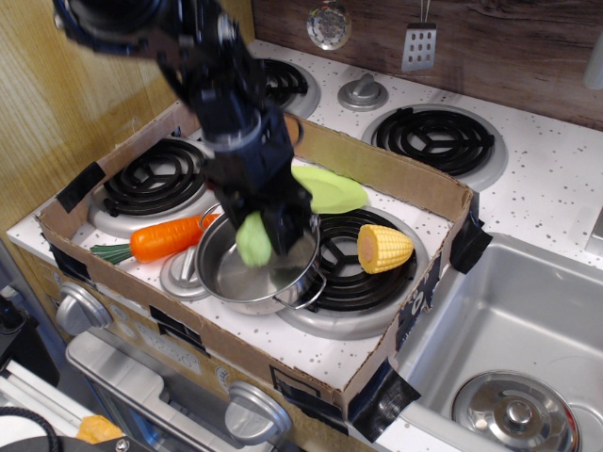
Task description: Take broccoli out of pan
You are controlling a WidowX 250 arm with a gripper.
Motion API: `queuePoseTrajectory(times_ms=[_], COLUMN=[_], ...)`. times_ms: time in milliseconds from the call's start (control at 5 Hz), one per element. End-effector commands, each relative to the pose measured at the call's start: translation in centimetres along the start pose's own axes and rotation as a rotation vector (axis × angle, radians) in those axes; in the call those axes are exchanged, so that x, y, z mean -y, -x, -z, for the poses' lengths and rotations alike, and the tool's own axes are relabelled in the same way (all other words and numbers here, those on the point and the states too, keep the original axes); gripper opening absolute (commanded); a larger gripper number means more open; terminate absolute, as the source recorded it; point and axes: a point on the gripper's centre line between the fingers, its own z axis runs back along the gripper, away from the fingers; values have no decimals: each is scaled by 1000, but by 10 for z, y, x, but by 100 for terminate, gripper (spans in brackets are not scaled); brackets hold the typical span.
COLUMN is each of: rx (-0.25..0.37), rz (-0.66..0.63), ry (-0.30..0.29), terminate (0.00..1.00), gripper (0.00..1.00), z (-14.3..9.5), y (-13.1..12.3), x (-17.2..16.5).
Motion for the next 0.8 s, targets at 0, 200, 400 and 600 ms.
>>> queuePoseTrajectory(times_ms=[0, 200, 400, 600], rx=[-13, 8, 27, 96], rz=[17, 108, 185, 276], ry=[-43, -144, -184, -219], terminate=[0, 0, 0, 0], gripper=[0, 0, 0, 0], z=[-67, -78, -75, -65], y=[-28, -38, -51, -67], x=[-21, -46, -73, -94])
